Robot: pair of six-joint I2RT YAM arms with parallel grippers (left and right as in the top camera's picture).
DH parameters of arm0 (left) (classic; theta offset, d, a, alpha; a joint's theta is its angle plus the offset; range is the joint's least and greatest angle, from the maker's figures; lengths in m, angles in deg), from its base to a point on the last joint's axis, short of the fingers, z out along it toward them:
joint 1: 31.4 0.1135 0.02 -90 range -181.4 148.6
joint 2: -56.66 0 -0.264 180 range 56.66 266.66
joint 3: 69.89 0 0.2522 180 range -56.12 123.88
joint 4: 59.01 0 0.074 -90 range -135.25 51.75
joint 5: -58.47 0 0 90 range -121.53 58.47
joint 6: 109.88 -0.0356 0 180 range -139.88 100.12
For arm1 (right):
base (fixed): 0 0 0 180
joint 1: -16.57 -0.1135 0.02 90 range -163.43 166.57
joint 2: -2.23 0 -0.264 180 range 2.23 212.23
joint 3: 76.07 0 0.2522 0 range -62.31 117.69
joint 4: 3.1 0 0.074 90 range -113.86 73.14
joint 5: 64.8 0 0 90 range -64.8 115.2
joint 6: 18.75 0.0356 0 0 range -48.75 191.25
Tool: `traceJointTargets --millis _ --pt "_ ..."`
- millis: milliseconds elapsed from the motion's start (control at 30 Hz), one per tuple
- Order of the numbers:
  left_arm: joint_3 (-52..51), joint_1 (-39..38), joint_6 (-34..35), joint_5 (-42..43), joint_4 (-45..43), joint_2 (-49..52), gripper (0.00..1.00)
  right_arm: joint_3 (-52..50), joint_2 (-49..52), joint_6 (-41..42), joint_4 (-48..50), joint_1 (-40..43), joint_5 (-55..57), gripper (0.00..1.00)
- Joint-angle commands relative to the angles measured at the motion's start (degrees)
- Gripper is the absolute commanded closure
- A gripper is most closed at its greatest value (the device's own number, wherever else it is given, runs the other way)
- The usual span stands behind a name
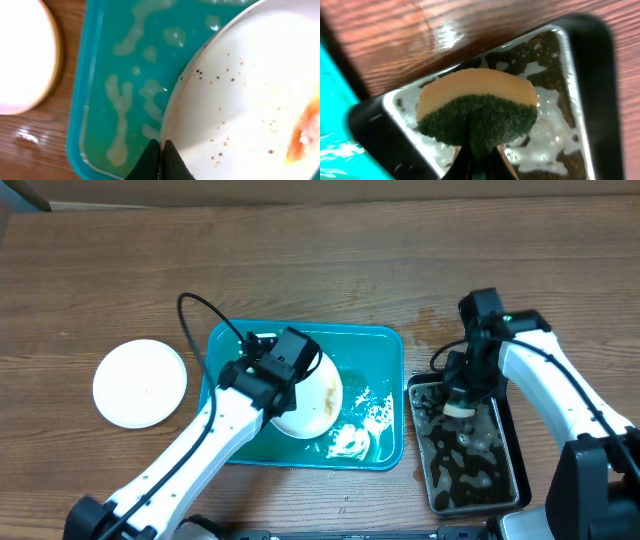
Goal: Clean dirty plates on tray and stack at the side
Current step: 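Return the sponge to the basin with the right gripper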
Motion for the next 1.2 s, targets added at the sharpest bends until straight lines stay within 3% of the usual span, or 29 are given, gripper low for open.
traceJointTargets --millis 0,200,567,800,1167 --pt "1.05 0.31 -4.33 -6.62 0.04 -2.34 0.96 -4.59 -0.55 -0.85 5.42 0.09 0.31 0.96" --pt "1.09 0.31 -6.71 -13.38 0.13 -2.64 0.96 -10.91 -0.55 -0.83 18.34 0.09 0.26 0.96" --pt "3.48 0.28 -7.5 -19.06 0.28 -2.64 0.96 -11.1 -0.5 -0.83 32.15 0.09 -8.59 0.96" --pt "6.47 0.24 -10.95 -21.46 0.11 -2.64 0.96 -11.08 -0.52 -2.67 29.68 0.11 -9.16 0.96" --pt "7.91 -0.96 -22.93 -34.45 -1.7 -2.64 0.96 -10.78 -0.57 -5.09 22.67 0.09 -5.92 0.96"
